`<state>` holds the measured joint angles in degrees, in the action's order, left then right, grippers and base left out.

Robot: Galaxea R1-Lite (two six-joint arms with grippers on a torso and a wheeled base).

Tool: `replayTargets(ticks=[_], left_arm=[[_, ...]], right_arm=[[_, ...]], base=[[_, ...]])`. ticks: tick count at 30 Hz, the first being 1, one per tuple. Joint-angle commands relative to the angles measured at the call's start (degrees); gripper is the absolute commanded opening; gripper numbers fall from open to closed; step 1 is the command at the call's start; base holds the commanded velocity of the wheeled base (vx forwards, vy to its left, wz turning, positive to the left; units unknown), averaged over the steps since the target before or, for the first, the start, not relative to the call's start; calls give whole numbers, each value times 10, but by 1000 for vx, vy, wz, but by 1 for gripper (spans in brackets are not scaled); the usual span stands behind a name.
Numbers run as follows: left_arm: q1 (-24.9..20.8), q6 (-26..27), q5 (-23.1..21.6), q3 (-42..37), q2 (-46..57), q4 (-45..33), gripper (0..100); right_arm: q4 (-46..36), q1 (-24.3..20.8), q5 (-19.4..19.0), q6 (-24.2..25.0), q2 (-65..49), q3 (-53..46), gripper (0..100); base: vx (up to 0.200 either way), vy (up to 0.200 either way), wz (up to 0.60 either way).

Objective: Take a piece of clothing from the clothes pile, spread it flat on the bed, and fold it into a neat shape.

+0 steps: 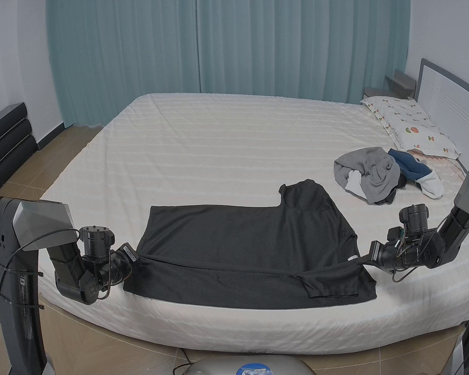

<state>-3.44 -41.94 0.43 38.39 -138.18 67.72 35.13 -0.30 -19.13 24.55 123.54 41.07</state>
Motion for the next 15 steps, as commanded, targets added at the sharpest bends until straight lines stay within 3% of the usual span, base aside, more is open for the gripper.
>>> replayTargets(ticks=[1, 7, 11, 15], left_arm=[[0, -1, 0, 9, -8, -2, 100], [1, -23, 0, 15, -6, 0, 100], [4, -69, 2, 22, 4, -1, 100], [16, -83, 1, 15, 30, -1, 100]], right_arm=[[0, 0, -1, 3, 10, 6, 100], [3, 5, -2, 23, 1, 4, 100], [3, 3, -3, 66, -21, -3, 100], [3, -1, -5, 117, -44, -14, 100]], base=[[0, 0, 0], [0, 0, 0], [0, 0, 0], [0, 0, 0]])
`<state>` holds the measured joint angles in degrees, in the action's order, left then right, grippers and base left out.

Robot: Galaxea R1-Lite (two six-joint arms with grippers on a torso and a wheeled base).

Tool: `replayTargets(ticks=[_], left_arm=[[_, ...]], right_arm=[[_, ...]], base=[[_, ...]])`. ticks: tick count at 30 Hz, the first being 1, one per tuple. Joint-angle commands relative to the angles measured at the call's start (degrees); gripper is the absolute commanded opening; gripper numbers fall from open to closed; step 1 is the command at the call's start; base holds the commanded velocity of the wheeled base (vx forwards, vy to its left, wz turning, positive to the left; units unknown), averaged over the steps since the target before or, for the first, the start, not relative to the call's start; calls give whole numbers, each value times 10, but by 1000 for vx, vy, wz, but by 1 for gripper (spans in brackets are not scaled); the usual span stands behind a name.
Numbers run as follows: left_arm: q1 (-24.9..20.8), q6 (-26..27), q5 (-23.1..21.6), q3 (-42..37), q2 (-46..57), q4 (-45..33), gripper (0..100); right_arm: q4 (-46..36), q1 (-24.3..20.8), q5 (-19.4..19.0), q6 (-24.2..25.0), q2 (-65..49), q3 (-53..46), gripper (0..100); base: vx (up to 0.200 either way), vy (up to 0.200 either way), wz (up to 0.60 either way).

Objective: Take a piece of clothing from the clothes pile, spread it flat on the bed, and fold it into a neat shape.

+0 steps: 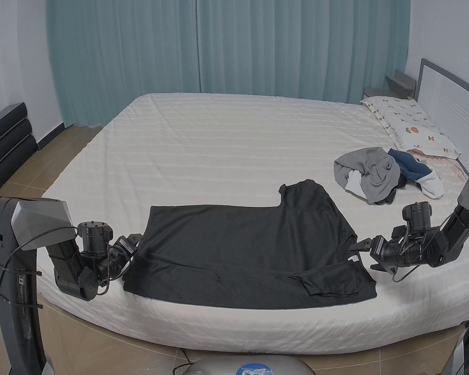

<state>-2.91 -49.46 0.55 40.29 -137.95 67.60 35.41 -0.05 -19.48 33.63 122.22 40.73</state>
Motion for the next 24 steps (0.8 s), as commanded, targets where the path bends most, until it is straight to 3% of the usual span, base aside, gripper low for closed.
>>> replayTargets(ticks=[1, 4, 6, 10, 14, 24], left_arm=[[11, -8, 0, -4, 28, 0, 100], [26, -27, -2, -20, 58, -1, 100], [26, -35, -2, -28, 64, 0, 100], [26, -40, -3, -36, 59, 0, 100], [24, -53, -17, -39, 58, -2, 100], [18, -56, -27, -53, 59, -1, 100]], right_arm=[[0, -4, -1, 27, -30, -11, 100], [-1, -9, -4, 129, -50, -28, 100], [0, -15, -6, 156, -51, -41, 100], [8, -16, -22, 166, -41, -62, 100], [67, -18, -31, 168, -26, -86, 100], [163, -39, -27, 168, -15, -144, 100]], base=[[0, 0, 0], [0, 0, 0], [0, 0, 0], [0, 0, 0], [0, 0, 0], [200, 0, 0]])
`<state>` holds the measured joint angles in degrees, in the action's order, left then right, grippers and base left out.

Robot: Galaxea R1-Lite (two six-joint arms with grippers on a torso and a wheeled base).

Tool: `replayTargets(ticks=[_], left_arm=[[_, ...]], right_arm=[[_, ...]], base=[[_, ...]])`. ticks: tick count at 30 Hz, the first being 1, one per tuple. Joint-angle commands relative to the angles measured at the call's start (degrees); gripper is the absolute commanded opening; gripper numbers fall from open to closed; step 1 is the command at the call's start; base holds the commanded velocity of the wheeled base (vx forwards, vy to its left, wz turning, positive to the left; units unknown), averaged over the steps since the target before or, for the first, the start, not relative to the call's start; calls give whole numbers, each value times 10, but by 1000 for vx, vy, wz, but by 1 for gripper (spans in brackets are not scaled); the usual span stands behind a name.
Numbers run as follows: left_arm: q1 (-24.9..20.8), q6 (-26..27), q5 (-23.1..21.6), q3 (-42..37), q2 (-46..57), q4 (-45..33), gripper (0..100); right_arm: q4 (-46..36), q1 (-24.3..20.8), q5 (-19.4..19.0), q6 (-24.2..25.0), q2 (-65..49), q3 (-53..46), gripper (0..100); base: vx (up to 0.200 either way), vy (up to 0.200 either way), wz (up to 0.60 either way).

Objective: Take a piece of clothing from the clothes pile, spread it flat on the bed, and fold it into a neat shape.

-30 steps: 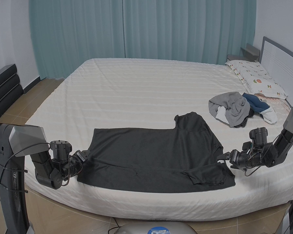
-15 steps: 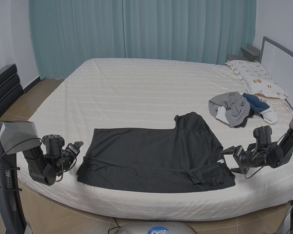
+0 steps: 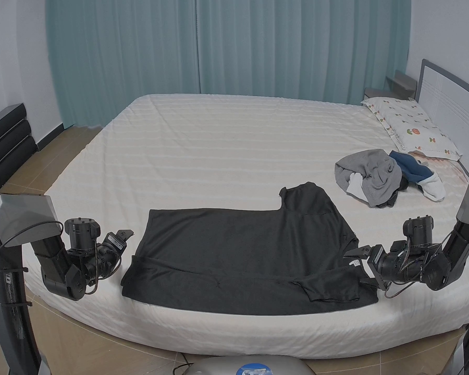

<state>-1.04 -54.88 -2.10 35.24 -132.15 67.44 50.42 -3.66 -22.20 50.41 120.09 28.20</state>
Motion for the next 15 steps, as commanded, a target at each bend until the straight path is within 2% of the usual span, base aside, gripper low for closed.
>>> replayTargets(ticks=[1, 2, 15], left_arm=[[0, -1, -1, -3, 1, 1, 100], [0, -1, 0, -3, 0, 1, 100], [-2, -3, 0, -2, -1, 1, 100]], right_arm=[[16, -3, 1, 0, 8, -19, 100], [17, -4, 1, 0, 8, -21, 100], [21, -3, 1, 0, 3, -22, 100]], base=[[200, 0, 0], [200, 0, 0], [0, 0, 0]])
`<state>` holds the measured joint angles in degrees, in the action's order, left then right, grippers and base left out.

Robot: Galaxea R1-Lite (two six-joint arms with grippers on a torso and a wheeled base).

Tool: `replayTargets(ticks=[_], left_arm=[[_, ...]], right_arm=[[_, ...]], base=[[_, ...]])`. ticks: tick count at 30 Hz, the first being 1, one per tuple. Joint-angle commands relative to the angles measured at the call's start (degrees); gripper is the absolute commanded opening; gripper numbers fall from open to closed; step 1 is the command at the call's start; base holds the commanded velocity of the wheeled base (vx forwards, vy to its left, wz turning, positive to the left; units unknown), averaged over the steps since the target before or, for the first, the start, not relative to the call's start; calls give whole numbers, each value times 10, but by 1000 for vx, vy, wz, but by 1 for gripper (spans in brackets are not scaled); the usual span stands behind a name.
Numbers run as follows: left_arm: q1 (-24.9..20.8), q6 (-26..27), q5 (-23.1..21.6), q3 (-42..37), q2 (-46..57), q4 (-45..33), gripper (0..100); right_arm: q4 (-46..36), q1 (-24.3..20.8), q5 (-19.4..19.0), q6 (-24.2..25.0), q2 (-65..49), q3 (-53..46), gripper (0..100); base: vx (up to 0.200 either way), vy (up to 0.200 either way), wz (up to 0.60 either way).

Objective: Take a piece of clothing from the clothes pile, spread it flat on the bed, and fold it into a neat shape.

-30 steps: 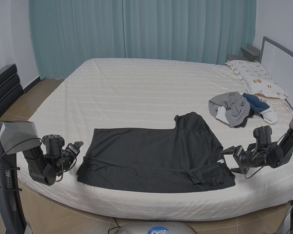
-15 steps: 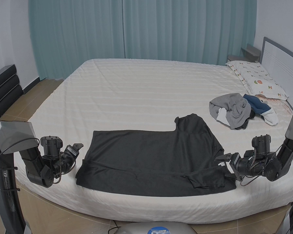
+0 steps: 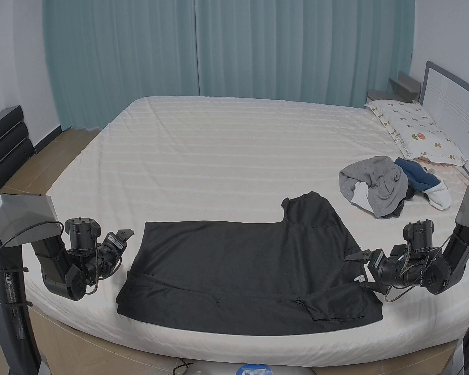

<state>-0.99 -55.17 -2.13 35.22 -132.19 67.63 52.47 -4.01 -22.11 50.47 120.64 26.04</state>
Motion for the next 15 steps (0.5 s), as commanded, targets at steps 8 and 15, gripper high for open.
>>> replayTargets(ticks=[8, 15], left_arm=[[-13, -1, 0, -6, 1, 0, 100], [-13, 0, 3, -3, 0, 1, 100]], right_arm=[[0, 0, 0, -1, -3, -1, 100], [0, 0, 0, -3, -2, -1, 100]], base=[[0, -150, 0], [0, -86, 0]])
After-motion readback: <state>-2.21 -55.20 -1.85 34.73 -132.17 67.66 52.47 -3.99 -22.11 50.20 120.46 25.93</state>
